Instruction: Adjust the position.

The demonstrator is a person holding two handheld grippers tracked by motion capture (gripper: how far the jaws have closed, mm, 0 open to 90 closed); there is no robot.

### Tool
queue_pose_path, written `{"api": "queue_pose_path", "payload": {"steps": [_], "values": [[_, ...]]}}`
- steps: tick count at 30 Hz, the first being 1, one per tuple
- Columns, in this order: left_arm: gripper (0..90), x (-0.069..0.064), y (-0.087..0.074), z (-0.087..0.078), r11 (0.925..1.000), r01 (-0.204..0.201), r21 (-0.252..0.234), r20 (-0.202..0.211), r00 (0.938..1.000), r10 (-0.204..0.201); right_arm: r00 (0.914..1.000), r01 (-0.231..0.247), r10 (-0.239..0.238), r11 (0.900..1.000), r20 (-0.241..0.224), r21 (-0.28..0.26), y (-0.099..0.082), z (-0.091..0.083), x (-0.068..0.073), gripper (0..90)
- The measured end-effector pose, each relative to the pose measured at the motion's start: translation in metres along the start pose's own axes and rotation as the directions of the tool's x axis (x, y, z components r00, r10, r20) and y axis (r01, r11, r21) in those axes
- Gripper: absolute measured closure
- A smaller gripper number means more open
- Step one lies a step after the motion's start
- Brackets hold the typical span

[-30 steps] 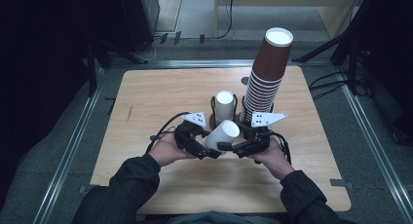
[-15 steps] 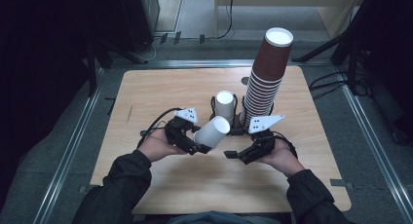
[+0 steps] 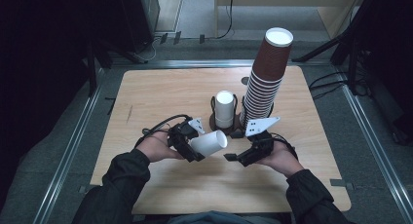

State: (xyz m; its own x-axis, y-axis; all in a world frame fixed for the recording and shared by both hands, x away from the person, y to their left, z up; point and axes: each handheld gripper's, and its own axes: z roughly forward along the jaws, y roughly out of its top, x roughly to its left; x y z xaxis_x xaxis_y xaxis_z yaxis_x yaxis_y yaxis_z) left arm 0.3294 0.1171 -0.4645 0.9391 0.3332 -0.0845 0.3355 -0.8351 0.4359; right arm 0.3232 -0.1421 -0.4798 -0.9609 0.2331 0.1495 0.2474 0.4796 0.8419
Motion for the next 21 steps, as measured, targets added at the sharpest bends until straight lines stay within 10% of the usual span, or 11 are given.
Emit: {"api": "queue_pose_path", "payload": {"steps": [21], "values": [[23.9,-0.014,0.01,0.015,0.9979,-0.054,0.037,0.039,0.9979,0.053,0.9975,0.056,-0.054,0.9968,-0.045,0.057,0.011,0.023,0.008,26.4]]}}
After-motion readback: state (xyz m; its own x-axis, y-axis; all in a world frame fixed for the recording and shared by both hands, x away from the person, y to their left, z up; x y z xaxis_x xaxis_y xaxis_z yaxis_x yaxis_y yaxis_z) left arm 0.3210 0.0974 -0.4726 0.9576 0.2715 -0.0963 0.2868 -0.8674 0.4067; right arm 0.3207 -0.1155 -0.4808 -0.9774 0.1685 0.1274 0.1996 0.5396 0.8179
